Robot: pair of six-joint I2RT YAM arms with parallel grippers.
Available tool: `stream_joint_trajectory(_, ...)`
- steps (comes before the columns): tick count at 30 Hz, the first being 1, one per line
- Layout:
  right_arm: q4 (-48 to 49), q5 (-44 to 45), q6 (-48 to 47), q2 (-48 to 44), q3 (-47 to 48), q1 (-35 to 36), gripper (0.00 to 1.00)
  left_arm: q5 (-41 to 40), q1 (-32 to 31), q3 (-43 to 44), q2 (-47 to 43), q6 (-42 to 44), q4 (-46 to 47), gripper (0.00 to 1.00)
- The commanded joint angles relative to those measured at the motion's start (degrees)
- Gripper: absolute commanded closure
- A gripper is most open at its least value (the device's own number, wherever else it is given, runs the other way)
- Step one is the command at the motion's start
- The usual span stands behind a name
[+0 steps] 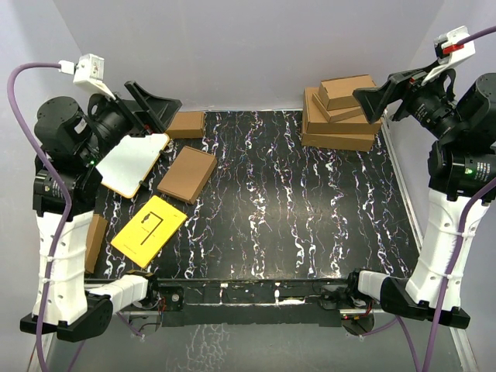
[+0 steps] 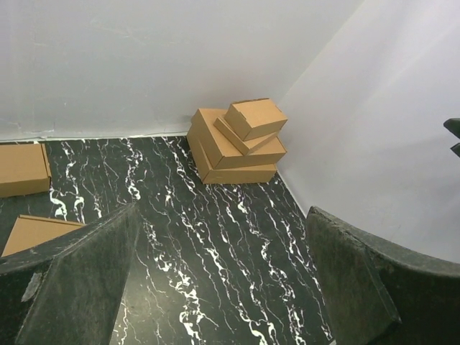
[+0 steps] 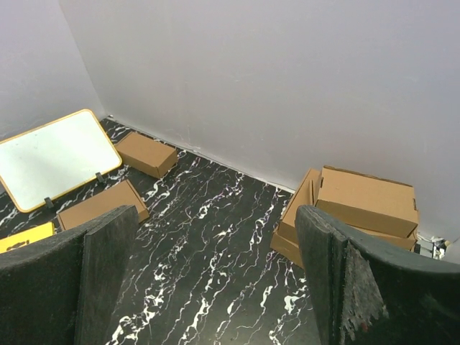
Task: Fold the paper box
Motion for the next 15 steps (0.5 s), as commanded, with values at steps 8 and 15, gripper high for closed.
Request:
stream_joint_trajectory(8, 1.5, -1.5, 1.9, -0.6, 0.3, -1.8, 0.0, -0.2, 0.2, -2.2, -1.2, 1.9, 0.1, 0.03)
stream_joint_trajectory(15, 1.6, -1.7, 1.6, -0.2, 0.0, -2.2, 0.0, -0.3, 0.2, -3.7, -1.5, 1.9, 0.5, 0.03)
